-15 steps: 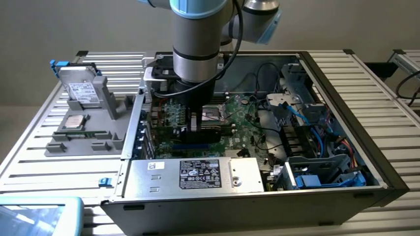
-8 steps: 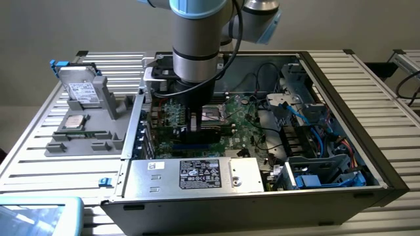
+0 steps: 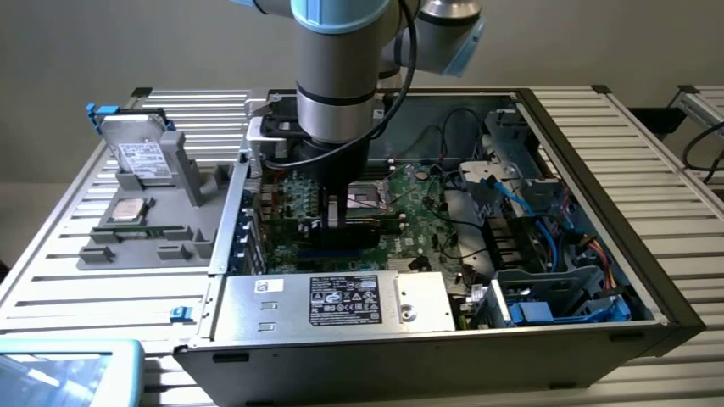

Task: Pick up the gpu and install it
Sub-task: 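Insert the gpu into the slot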

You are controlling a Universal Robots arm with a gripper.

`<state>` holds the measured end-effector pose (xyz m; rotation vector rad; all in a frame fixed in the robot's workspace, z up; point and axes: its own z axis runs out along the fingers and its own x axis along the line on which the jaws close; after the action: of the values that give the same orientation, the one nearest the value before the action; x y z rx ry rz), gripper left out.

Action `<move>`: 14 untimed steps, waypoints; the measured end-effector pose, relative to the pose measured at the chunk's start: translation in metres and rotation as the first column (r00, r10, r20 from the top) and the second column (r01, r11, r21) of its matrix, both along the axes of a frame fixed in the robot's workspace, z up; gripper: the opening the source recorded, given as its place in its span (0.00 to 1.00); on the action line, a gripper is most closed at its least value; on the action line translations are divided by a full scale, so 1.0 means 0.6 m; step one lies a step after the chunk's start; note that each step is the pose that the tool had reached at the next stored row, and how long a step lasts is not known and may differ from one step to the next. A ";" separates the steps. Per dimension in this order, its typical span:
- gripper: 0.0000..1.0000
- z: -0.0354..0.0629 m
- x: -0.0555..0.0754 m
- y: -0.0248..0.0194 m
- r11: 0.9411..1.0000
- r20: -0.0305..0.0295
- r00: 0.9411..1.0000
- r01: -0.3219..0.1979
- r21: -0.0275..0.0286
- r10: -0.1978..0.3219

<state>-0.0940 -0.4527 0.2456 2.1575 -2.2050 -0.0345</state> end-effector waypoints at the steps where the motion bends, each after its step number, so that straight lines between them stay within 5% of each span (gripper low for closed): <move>1: 0.29 0.000 0.000 -0.0001 1.000 0.000 1.000 0.000 0.000 0.000; 14: 0.29 0.001 0.000 0.0000 1.000 0.001 1.000 0.000 0.000 0.000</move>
<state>-0.0941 -0.4527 0.2461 2.1581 -2.2057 -0.0335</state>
